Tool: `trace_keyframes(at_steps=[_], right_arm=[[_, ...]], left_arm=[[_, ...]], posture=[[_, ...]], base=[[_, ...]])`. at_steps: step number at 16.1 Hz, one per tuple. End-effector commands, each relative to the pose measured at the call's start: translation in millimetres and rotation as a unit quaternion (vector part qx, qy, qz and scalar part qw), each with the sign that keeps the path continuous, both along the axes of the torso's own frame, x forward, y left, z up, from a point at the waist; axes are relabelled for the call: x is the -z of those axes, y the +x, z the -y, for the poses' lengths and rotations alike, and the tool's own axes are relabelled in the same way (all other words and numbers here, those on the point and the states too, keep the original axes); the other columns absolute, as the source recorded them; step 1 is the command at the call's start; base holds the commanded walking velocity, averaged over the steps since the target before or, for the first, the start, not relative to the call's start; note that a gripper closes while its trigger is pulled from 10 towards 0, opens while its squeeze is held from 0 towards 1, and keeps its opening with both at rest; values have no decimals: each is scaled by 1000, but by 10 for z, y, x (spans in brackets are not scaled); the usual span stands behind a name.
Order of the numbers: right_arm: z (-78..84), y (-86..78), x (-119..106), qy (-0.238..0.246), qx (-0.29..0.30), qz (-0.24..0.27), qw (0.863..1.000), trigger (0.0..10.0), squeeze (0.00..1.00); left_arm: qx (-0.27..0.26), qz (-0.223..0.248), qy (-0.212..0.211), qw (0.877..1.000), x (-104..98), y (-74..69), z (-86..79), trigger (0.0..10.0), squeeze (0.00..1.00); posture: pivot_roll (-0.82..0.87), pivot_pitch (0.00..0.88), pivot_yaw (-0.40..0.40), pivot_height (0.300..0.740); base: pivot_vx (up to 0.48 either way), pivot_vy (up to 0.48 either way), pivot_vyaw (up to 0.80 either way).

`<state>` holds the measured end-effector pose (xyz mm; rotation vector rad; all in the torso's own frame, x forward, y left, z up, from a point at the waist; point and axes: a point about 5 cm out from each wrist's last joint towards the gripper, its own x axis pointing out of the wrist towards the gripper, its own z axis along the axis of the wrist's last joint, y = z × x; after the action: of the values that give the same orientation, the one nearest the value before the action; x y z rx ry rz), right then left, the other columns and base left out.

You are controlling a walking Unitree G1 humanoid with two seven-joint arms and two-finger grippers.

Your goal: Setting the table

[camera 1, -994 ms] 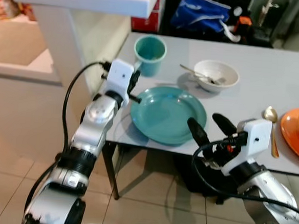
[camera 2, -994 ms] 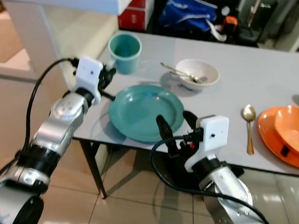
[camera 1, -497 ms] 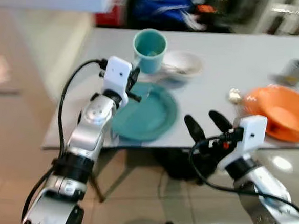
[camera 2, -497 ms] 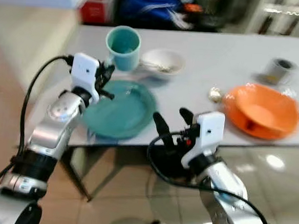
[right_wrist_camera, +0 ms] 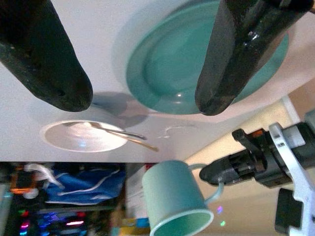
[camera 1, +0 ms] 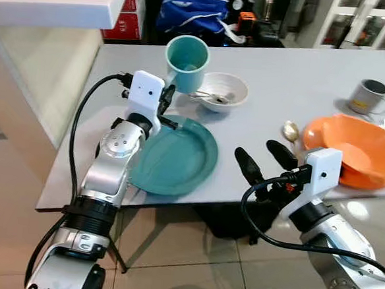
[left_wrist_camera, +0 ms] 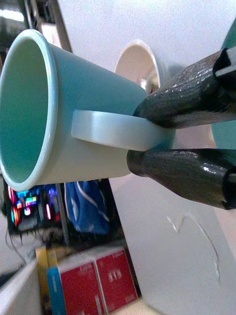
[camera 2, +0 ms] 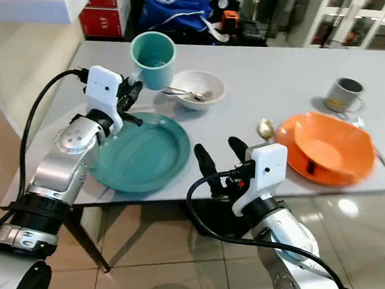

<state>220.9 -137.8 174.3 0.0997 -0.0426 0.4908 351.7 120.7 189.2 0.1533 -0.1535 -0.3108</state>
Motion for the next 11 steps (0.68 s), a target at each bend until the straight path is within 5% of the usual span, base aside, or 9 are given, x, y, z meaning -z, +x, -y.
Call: trace_keyframes(at_steps=[1,11], right_arm=[[-39,4,-30,-5,-9,12,1000,10000,0],[1,-11,-16,1,-1,7,1000,10000,0]], left_arm=[[-6,12,0,1000,-73,0,-45,10000,0],[20,-9,18,1000,9,-2,15,10000,0]], posture=[[-29,0,7,740],[-46,0,12,740]], base=[[364,0,800],[350,0,0]])
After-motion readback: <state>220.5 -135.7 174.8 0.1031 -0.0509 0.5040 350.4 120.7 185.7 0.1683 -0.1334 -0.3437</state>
